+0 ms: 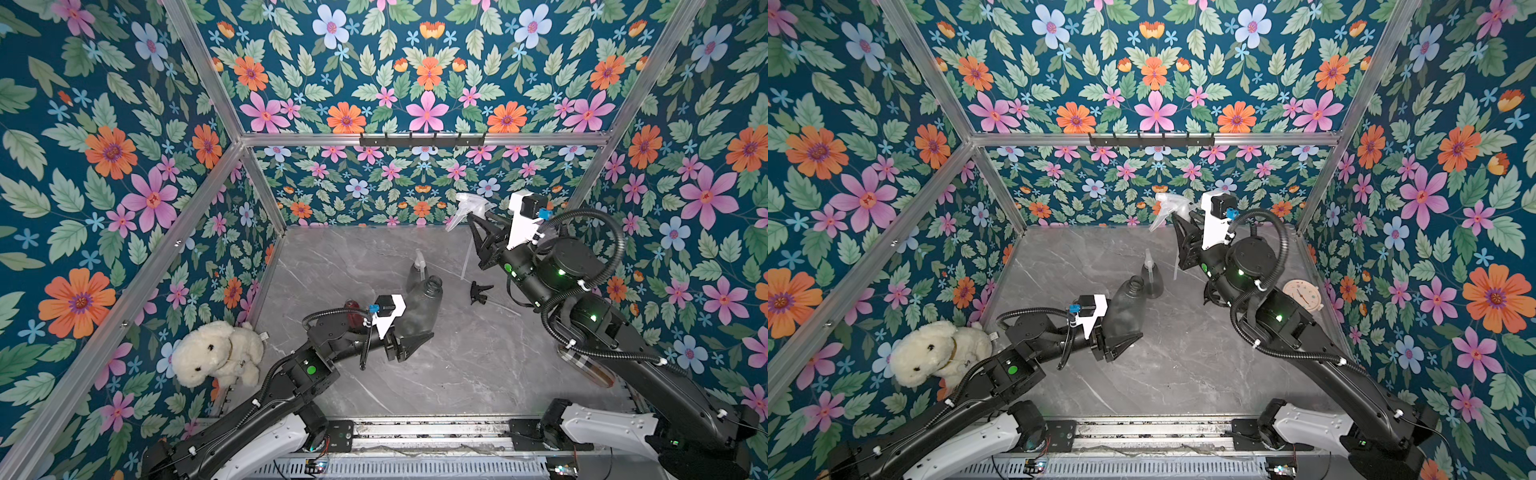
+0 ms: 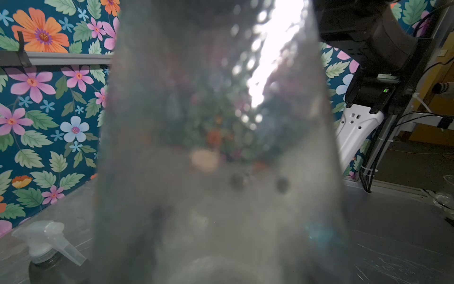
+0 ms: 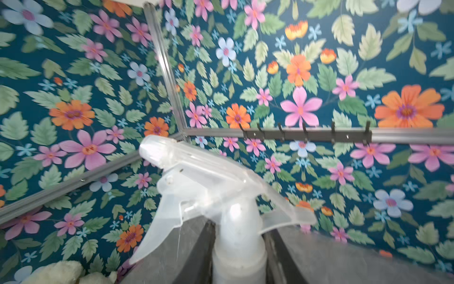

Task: Attach spray nozzles to spray bottles
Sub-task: Pick up the spray nozzle from the center of the board, then insert the spray nozzle into the spray bottle.

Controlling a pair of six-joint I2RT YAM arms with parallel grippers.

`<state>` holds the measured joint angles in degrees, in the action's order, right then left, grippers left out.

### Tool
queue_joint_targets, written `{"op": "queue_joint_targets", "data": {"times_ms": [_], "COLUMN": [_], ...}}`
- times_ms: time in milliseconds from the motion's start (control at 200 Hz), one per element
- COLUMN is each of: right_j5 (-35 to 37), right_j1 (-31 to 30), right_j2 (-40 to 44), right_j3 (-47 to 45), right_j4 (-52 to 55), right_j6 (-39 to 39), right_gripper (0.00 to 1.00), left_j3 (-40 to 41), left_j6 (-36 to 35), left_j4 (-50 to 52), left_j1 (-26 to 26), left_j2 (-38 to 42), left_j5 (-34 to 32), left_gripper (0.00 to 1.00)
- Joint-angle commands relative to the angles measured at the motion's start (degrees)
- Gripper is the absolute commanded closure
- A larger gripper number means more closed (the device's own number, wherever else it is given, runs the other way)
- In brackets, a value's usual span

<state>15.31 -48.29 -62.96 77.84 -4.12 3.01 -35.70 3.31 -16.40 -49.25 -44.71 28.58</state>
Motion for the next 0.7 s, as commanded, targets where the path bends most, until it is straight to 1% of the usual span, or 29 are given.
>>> {"op": "queue_joint_targets", "data": {"times_ms": [0, 55, 100, 300, 695], "right_j5": [-1.96, -2.56, -3.78, -8.20, -13.14], "right_j1": [-4.59, -6.71, -7.44, -7.66, -7.71], "right_j2": [0.92, 1.17, 1.31, 2.71, 2.78], "right_j3": [-2.06, -3.00, -2.73, -3.84, -1.86], "right_j4": [-14.40, -18.02, -18.85, -24.56, -21.50], "right_j6": [-10.99, -13.72, -14.25, -11.21, -1.53], "right_gripper": [0.82, 0.82, 0.82, 0.82, 0.83], "left_j3": [0.02, 0.02, 0.02, 0.37, 0.03], "left_j6": [1.93, 2.06, 2.14, 2.36, 1.44], "left_j4": [-3.14, -3.28, -3.28, -3.64, -3.11], "left_j1": [-0.06, -0.05, -0.06, -0.05, -0.10], "left_j2": [-0.67, -0.98, -1.06, -0.82, -0.86], "left_j5": [0.71, 0.31, -0.12, -0.36, -0.96], "left_gripper": [1.00, 1.00, 1.00, 1.00, 1.00]}}
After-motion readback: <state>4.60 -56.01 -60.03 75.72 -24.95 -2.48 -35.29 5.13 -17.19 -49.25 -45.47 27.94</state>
